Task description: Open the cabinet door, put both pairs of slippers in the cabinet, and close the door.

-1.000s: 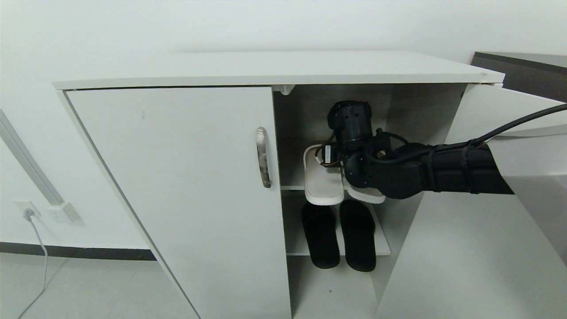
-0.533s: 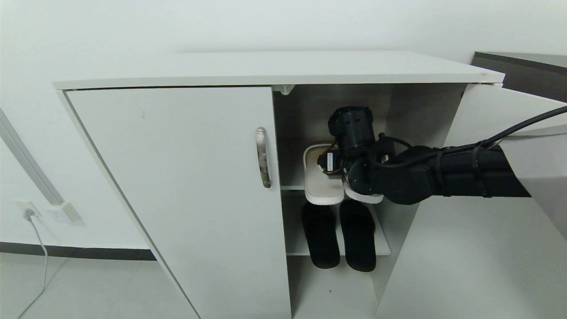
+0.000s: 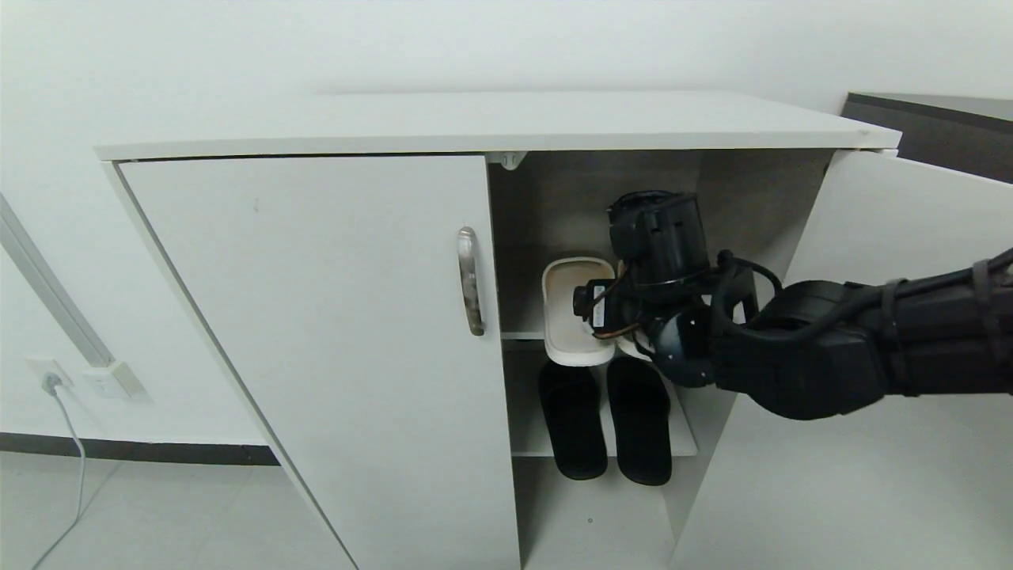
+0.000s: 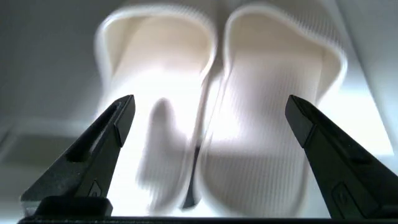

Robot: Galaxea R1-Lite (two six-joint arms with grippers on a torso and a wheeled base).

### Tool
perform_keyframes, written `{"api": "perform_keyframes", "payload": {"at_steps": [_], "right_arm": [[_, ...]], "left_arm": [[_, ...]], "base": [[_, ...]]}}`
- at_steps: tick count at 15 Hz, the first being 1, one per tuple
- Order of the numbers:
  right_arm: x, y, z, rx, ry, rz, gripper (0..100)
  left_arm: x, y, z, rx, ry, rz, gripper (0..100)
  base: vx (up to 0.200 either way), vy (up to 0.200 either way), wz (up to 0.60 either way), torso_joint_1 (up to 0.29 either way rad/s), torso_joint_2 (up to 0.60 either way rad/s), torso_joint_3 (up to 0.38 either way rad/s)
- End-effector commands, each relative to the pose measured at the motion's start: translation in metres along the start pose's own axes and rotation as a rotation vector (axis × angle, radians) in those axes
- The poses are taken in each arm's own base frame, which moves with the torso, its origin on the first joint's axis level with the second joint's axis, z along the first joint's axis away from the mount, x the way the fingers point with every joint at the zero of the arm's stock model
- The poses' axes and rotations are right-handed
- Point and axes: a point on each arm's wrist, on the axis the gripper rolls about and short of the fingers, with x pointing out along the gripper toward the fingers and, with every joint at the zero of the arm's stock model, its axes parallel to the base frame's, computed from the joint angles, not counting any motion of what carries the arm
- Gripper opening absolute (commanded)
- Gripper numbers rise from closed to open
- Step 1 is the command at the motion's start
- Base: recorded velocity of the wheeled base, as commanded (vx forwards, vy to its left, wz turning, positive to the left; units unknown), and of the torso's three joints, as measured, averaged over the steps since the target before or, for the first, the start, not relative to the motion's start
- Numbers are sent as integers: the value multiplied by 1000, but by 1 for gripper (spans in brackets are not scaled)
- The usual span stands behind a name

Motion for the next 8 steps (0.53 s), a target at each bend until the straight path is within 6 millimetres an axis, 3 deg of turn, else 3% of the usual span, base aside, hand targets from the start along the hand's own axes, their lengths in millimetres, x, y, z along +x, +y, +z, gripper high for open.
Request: {"api": "perform_keyframes", "payload": {"at_steps": [1, 3, 5, 6, 8], "right_arm": [[-38, -5, 1, 2, -15, 63, 100], [-60, -4, -10, -5, -20, 117, 100], [-68, -4, -22, -7, -23, 142, 100], [-69, -4, -27, -9, -24, 145, 0], [-68, -4, -31, -5, -34, 150, 0]], "left_arm": [[0, 0, 0, 0, -1, 0, 0], [0, 0, 0, 0, 1, 0, 0], [0, 0, 0, 0, -1, 0, 0], [0, 0, 0, 0, -1, 0, 0], [0, 0, 0, 0, -1, 0, 0]], "base": [[0, 0, 0, 0, 0, 0], [0, 0, 0, 0, 0, 0], [0, 0, 0, 0, 0, 0], [0, 0, 0, 0, 0, 0], [0, 0, 0, 0, 0, 0]]}}
